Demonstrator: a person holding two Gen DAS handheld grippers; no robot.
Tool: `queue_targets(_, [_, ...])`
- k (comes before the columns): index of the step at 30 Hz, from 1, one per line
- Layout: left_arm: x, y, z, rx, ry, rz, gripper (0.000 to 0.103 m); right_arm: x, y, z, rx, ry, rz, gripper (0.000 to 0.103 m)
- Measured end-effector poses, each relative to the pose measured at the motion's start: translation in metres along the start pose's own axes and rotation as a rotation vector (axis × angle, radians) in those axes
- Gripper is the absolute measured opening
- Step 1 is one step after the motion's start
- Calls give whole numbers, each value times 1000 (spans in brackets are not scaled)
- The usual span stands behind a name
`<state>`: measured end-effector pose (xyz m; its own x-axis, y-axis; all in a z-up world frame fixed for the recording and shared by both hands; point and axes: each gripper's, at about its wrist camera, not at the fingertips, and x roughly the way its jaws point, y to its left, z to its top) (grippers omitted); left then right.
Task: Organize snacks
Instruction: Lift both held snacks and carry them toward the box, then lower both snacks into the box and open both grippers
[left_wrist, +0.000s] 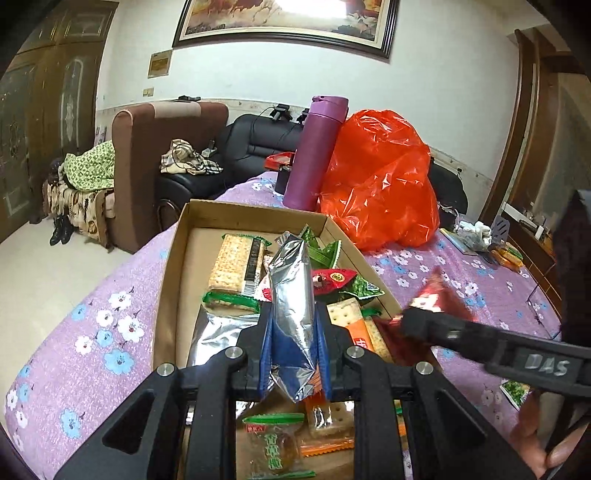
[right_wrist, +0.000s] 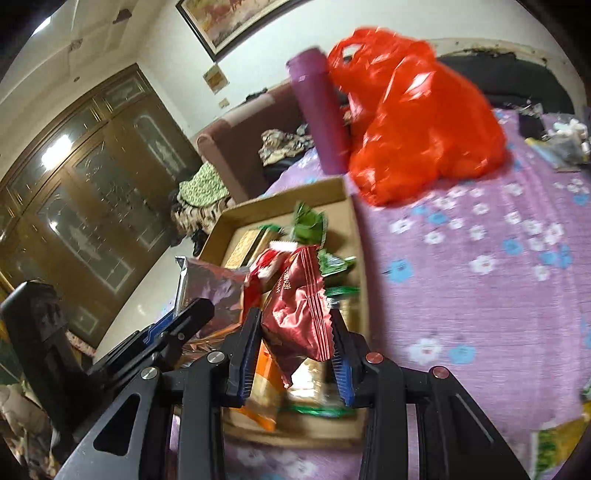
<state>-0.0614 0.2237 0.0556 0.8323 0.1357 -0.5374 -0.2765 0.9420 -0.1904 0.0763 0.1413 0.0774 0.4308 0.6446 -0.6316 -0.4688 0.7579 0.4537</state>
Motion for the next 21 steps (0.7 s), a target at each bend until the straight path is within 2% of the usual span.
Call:
queue_targets(7, [2, 6, -2, -24, -5, -10, 20, 40, 3, 14, 36, 28, 36, 39])
queue_targets(21, [8, 0, 0, 5, 20, 47, 22, 78, 4, 45, 68, 48, -6, 39])
